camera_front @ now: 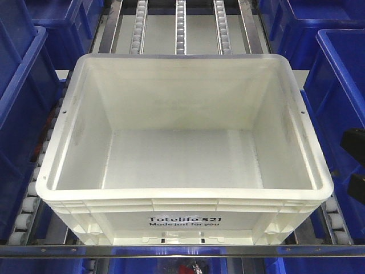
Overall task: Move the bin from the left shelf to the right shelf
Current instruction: 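Move both open grippers onto the tote's side rims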
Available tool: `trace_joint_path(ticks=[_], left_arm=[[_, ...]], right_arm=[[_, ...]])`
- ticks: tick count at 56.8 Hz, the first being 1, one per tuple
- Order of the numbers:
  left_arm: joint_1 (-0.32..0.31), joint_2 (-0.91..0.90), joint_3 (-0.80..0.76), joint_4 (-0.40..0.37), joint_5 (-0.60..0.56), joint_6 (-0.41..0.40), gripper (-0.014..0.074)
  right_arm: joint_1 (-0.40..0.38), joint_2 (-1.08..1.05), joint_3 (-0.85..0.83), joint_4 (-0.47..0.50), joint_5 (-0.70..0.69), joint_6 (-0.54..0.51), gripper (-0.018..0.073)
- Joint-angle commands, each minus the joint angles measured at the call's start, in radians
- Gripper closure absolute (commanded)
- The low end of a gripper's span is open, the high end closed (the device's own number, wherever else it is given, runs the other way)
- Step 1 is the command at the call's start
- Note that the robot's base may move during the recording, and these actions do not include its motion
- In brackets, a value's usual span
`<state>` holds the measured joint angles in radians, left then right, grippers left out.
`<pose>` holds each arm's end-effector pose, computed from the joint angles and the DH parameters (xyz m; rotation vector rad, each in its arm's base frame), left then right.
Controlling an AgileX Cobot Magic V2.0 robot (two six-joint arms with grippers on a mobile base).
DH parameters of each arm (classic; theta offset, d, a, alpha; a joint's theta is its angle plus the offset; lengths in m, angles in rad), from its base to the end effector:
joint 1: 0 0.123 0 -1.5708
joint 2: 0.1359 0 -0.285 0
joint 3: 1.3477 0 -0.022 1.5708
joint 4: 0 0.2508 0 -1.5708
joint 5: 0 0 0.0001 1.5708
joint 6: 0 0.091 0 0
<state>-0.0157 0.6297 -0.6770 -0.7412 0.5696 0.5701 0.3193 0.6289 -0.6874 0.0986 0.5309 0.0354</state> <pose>0.1203 -0.0351 0.3503 0.1906 1.8674 -0.4197 0.1159 0.0431 0.3444 -0.2283 1.9553 0.3378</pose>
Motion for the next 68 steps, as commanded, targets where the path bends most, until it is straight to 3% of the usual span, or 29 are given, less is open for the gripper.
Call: trace_joint_path(ticks=[1, 8, 25, 31, 44, 51, 68], left_arm=[[-0.006, 0.030, -0.044, -0.103, -0.044, 0.046, 0.0600], [-0.006, 0.071, -0.044, -0.165, -0.044, 0.064, 0.0600], [-0.006, 0.090, -0.044, -0.166, -0.045, 0.064, 0.0566], [-0.006, 0.090, -0.044, -0.166, -0.045, 0.064, 0.0519], [-0.006, 0.090, -0.044, -0.181, -0.048, 0.064, 0.0320], [-0.006, 0.092, -0.044, -0.206, -0.069, 0.064, 0.0229], [-0.006, 0.191, -0.044, -0.207, -0.064, 0.147, 0.0206]], right_arm=[[0.001, 0.008, -0.036, -0.002, -0.075, -0.009, 0.0564], [0.001, 0.008, -0.036, -0.006, -0.083, -0.015, 0.0564], [0.001, 0.008, -0.036, -0.005, -0.123, -0.050, 0.0523], [0.001, 0.008, -0.036, -0.002, -0.122, -0.050, 0.0440], [0.001, 0.008, -0.036, -0.006, -0.119, -0.049, 0.0112], [0.001, 0.008, -0.036, -0.010, -0.119, -0.049, -0.0017], [-0.011, 0.081, -0.061, -0.081, -0.089, -0.025, -0.0041]])
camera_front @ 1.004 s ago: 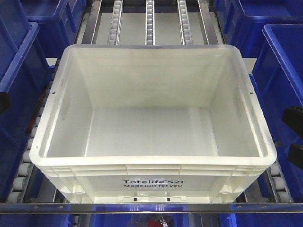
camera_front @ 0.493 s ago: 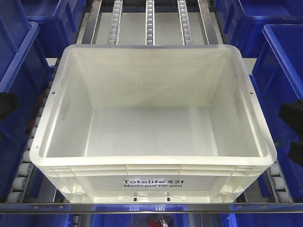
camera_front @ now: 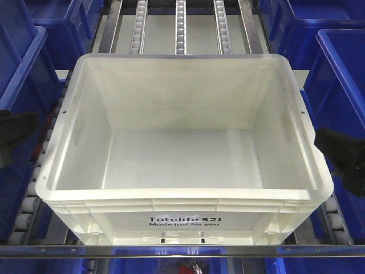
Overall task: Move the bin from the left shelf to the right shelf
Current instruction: 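Move both open grippers onto the tote's side rims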
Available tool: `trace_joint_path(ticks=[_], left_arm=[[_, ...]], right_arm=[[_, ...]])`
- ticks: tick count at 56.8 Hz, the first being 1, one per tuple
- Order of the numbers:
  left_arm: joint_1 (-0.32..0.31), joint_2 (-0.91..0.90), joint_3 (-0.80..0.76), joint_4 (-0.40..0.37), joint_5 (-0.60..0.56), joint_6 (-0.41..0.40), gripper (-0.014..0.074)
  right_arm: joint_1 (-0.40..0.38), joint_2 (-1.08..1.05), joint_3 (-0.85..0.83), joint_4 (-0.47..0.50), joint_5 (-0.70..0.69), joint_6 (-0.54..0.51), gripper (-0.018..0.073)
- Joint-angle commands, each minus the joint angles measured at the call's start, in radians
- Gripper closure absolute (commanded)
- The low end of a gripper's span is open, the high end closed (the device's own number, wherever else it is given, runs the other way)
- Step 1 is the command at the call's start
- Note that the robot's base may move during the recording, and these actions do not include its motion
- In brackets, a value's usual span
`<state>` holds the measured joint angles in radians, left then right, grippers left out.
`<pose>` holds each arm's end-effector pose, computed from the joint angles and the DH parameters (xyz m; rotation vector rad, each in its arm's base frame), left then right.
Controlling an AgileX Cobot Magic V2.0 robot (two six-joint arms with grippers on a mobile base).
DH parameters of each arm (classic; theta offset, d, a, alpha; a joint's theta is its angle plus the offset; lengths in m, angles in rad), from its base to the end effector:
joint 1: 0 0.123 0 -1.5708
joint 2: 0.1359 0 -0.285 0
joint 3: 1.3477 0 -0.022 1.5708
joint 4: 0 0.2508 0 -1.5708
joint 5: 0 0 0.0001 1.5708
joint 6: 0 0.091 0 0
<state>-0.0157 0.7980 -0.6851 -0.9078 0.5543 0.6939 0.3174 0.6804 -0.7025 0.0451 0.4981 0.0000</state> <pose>0.1577 -0.0403 0.3362 0.1671 1.9516 -0.5170 0.1285 0.0443 0.3453 -0.2865 1.9468 0.2554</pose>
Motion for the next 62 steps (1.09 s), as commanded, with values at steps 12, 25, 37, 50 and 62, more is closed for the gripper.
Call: trace_joint_path(ticks=[12, 25, 37, 50, 62], left_arm=[[-0.006, 0.119, -0.067, -0.041, -0.070, 0.056, 0.0206], [-0.006, 0.233, -0.197, -0.040, -0.051, 0.064, 0.0206], [-0.006, 0.345, -0.267, -0.043, 0.003, 0.064, 0.0206], [-0.006, 0.429, -0.316, -0.046, 0.051, 0.064, 0.0210], [-0.006, 0.451, -0.316, -0.055, 0.038, 0.081, 0.0210]], right_arm=[[-0.010, 0.146, -0.120, -0.121, -0.014, 0.048, -0.0033], [-0.010, 0.256, -0.204, -0.172, -0.002, 0.085, -0.0033], [-0.010, 0.315, -0.235, -0.208, 0.012, 0.119, -0.0033], [-0.010, 0.340, -0.235, -0.251, 0.012, 0.150, -0.0033], [-0.050, 0.341, -0.235, -0.271, 0.012, 0.157, -0.0030]])
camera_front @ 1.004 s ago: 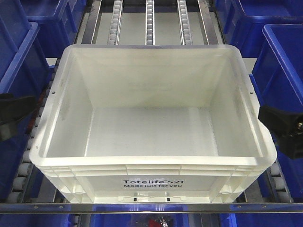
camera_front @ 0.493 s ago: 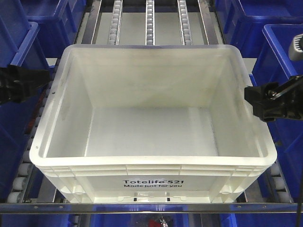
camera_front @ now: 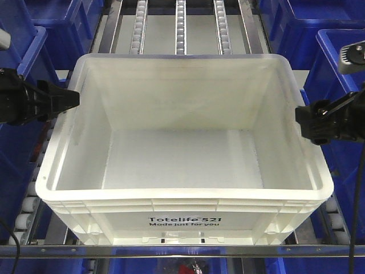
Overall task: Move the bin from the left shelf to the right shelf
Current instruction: 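Move both open grippers onto the tote's side rims, then close both grippers on the tote's side rims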
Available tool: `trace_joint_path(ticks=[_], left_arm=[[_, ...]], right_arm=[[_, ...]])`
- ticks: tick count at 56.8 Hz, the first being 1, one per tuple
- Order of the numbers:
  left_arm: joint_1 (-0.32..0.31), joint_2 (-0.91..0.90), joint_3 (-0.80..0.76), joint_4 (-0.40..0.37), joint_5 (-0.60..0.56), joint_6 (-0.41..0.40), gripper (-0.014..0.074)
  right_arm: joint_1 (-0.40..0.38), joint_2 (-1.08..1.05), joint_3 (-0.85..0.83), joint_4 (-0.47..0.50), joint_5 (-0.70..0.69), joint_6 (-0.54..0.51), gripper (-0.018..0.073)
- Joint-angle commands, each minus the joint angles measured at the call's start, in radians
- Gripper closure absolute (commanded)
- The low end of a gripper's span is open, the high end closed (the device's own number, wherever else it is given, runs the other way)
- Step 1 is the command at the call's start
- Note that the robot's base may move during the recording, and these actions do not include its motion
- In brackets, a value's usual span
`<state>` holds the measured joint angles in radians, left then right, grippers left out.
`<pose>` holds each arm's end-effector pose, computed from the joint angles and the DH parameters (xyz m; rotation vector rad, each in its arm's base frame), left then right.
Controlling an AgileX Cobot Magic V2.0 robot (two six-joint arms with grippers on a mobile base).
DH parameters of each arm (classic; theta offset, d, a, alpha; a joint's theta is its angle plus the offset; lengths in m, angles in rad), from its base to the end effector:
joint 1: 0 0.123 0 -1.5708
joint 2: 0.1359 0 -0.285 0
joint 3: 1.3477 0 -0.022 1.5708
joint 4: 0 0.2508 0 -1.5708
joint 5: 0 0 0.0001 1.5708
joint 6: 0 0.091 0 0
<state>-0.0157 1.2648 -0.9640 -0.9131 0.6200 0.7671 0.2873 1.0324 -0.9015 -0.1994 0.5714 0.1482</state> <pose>0.2663 -0.0461 0.3249 0.2372 2.1560 -0.5571 0.2082 0.0513 0.3446 -0.2723 2.1559 0.0358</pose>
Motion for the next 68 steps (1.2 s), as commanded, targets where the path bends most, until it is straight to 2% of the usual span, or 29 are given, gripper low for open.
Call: trace_joint_path(ticks=[1, 12, 29, 54, 68], left_arm=[[-0.006, -0.013, -0.037, -0.056, -0.028, 0.009, 0.0210], [-0.006, 0.012, -0.037, -0.114, -0.034, 0.051, 0.0210], [-0.006, 0.015, -0.037, -0.114, -0.051, 0.051, 0.0210], [-0.006, 0.036, -0.037, -0.116, -0.070, 0.051, 0.0210], [-0.006, 0.049, -0.037, -0.153, -0.080, 0.061, 0.0210]], right_arm=[[-0.024, -0.011, -0.036, -0.025, -0.061, 0.009, -0.0030], [-0.059, -0.011, -0.036, -0.021, -0.095, 0.011, -0.0029], [-0.060, 0.028, -0.036, 0.037, -0.167, 0.010, -0.0029], [-0.060, 0.139, -0.036, 0.041, -0.196, -0.001, -0.0029], [-0.060, 0.168, -0.036, 0.056, -0.218, -0.001, -0.0029]])
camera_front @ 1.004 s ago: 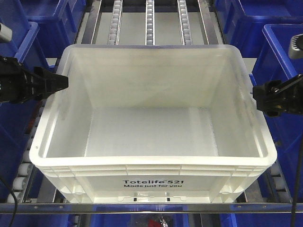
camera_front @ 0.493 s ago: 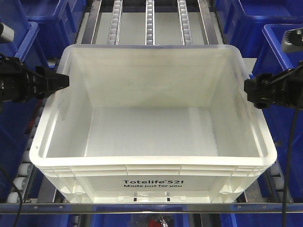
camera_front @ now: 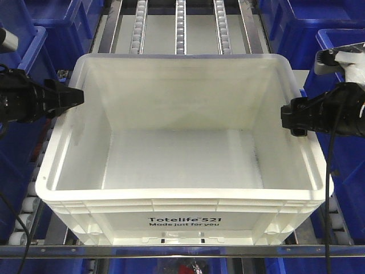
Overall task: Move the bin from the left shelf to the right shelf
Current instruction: 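Close both grippers on the tote's side rims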
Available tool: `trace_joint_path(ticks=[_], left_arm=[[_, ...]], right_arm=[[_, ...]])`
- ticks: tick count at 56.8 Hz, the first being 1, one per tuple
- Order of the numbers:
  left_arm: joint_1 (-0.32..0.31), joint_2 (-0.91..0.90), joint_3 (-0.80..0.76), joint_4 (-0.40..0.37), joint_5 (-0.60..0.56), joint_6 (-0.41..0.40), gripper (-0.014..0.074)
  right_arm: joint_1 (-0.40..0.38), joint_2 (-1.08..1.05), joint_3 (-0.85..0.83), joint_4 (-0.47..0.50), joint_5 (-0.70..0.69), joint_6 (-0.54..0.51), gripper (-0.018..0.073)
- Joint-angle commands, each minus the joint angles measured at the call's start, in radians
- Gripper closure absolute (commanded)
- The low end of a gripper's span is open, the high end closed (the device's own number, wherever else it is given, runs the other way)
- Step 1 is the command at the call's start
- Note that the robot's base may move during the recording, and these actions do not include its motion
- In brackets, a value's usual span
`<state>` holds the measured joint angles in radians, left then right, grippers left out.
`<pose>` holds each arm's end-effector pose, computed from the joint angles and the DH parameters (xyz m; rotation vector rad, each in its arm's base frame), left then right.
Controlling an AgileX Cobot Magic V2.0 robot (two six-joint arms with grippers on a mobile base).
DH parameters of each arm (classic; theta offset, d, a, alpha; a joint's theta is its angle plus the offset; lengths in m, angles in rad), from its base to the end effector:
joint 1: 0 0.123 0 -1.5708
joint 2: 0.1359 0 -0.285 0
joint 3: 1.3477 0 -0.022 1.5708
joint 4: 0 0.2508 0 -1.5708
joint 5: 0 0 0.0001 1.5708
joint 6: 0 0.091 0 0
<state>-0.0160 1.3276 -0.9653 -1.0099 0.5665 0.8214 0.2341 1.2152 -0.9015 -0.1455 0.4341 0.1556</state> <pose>0.2829 -0.0460 0.3135 0.1705 2.1478 -0.5833 0.2533 0.0547 0.3107 -0.2009 2.2178 0.0732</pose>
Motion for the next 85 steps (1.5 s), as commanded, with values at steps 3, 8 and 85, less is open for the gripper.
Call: trace_joint_path(ticks=[3, 8, 85], left_arm=[[-0.006, -0.004, -0.036, -0.066, -0.020, 0.006, 0.0210], [-0.006, 0.013, -0.036, -0.070, -0.010, 0.006, 0.0210], [-0.006, 0.030, -0.036, -0.130, 0.070, 0.040, 0.0272]], right_arm=[[-0.007, -0.014, -0.036, 0.002, -0.082, -0.009, -0.0029], [-0.007, -0.013, -0.036, 0.002, -0.082, -0.009, -0.0029], [-0.004, -0.008, -0.036, 0.028, -0.076, -0.009, -0.0023]])
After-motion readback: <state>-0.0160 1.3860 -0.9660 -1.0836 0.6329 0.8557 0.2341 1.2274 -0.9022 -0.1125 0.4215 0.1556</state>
